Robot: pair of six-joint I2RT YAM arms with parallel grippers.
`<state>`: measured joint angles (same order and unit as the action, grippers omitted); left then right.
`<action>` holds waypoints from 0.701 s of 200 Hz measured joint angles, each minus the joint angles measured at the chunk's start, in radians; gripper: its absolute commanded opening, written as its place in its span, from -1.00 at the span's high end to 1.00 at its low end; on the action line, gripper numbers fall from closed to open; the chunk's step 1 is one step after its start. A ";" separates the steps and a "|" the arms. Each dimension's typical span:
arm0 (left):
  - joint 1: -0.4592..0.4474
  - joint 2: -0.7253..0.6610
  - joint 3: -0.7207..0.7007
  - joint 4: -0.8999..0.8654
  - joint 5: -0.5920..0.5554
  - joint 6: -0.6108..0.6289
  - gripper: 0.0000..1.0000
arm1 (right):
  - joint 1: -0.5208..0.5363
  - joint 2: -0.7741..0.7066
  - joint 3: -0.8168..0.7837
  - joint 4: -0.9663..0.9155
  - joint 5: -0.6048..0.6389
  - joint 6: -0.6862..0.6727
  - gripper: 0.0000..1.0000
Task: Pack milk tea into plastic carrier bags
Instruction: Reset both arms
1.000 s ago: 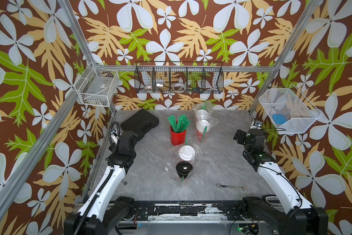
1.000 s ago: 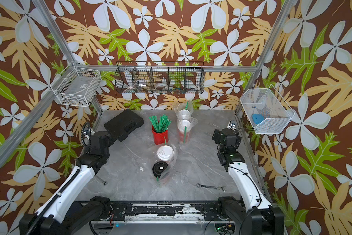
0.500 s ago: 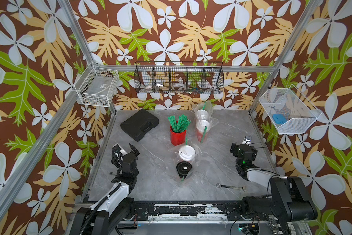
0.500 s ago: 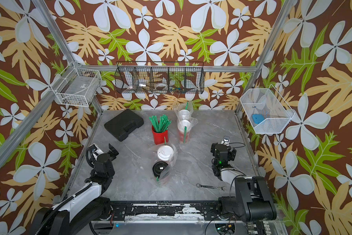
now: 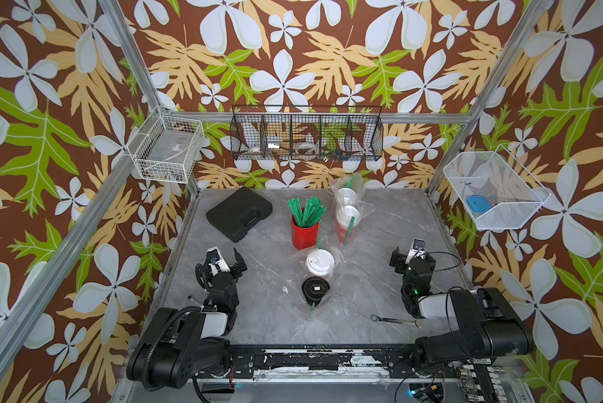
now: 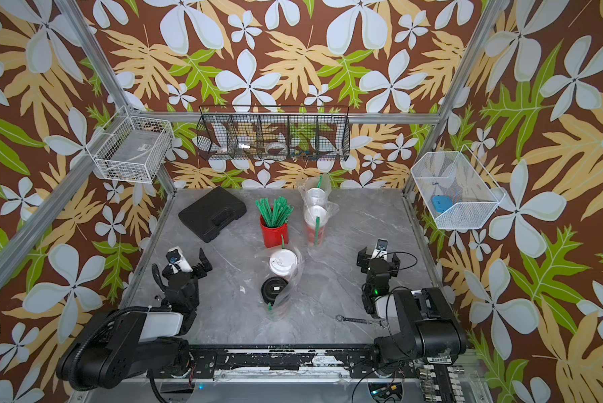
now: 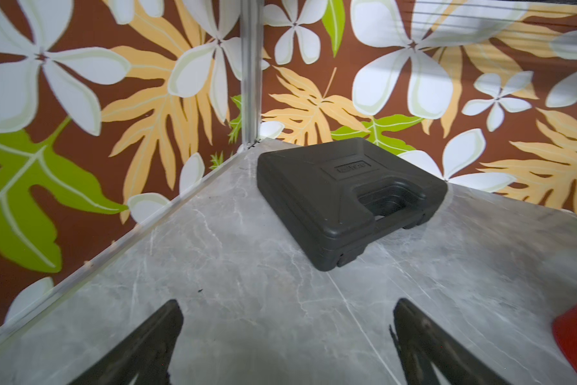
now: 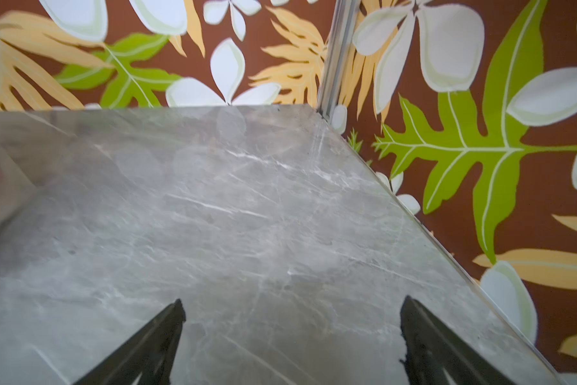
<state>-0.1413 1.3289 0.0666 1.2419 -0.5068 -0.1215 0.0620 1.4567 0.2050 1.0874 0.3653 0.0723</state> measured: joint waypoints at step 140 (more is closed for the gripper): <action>0.006 0.045 0.065 0.019 0.049 0.023 -1.00 | 0.001 -0.001 0.004 0.042 -0.018 -0.020 -0.99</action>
<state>-0.1356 1.3739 0.1318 1.2606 -0.4580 -0.0990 0.0628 1.4559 0.2089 1.1290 0.3473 0.0521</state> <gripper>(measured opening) 0.998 0.995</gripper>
